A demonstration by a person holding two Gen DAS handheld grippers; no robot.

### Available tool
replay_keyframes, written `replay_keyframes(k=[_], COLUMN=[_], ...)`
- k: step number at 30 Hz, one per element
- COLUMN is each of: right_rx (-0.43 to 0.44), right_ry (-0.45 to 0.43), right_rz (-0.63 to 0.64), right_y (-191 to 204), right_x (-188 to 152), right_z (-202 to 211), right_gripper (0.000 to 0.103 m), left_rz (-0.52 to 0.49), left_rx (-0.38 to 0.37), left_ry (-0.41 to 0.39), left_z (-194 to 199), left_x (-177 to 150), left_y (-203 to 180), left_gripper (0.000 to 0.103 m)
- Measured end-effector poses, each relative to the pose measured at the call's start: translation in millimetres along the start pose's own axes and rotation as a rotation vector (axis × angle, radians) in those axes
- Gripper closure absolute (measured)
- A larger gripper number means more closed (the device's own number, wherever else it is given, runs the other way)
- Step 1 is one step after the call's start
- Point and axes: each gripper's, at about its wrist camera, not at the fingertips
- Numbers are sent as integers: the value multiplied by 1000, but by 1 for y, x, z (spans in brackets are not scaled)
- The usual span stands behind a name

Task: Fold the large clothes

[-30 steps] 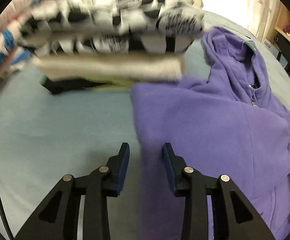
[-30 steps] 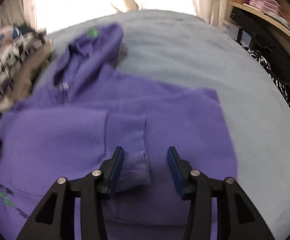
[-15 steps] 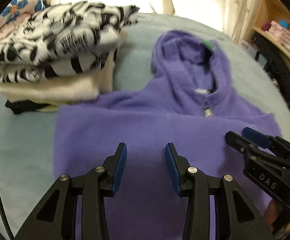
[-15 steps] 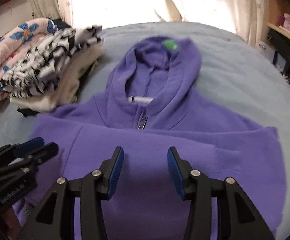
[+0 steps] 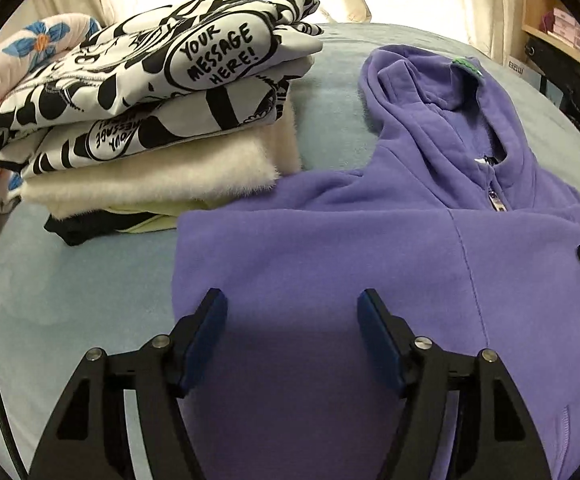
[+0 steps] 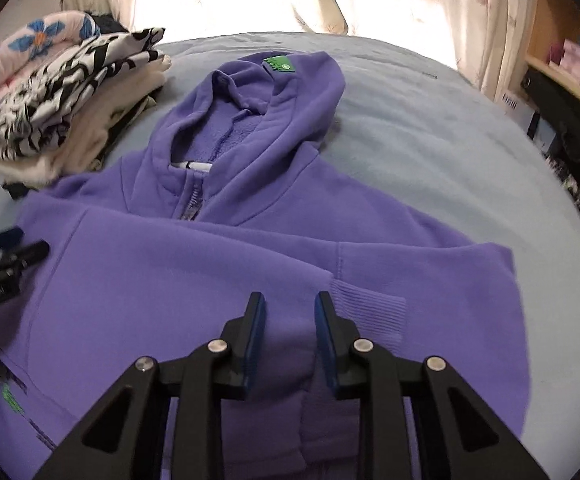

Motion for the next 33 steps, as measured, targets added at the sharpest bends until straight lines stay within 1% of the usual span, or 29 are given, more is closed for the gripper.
replay_keyframes(k=[1,4,6,12,15,18,22,26,30,33], right_rx=[-9,34,40,27,48,47,52,51,50,57], right_ry=[3,33,38,68,93,121,138,136,110,83], right_rz=[-5,-42,-59,-75,-97,-116,-133,-124,-107,-111], right_y=[-5,-21,-28,-30,-32,-35,-42,-46,-52,-60], right_x=[-3,-11,-14,-16,-18,-22,-30,-37,-39,-36], right_z=[-2,-7,-6,0,7,15,34,56,88,113], right_gripper=[64,58,53,52,52,52,52,52,52,52], left_rz=[-2,1,2,-7,-7,-8,-16,-22,-41,-35], left_rx=[0,-9,-11,8,15,17,16,-8,-15,-39], left_ry=[0,5,9,31,41,57,64,85,87,79], left_z=[0,-1,1,10,19,32,57,81,107,132], left_x=[-1,1,0,-3,-6,-9,-16,-23,-23,-17], left_y=[0,0,1,1,1,1,-2,-6,-12,-13], left_gripper=[36,36,36,36,36,36,36,36,36,36])
Point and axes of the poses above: each gripper's, at about its wrist camera, not at the fingertips, and z roughly against the way its jaws point, y to its left, x to its top, and after that the axes turned 10 degrees about -x, right-handed
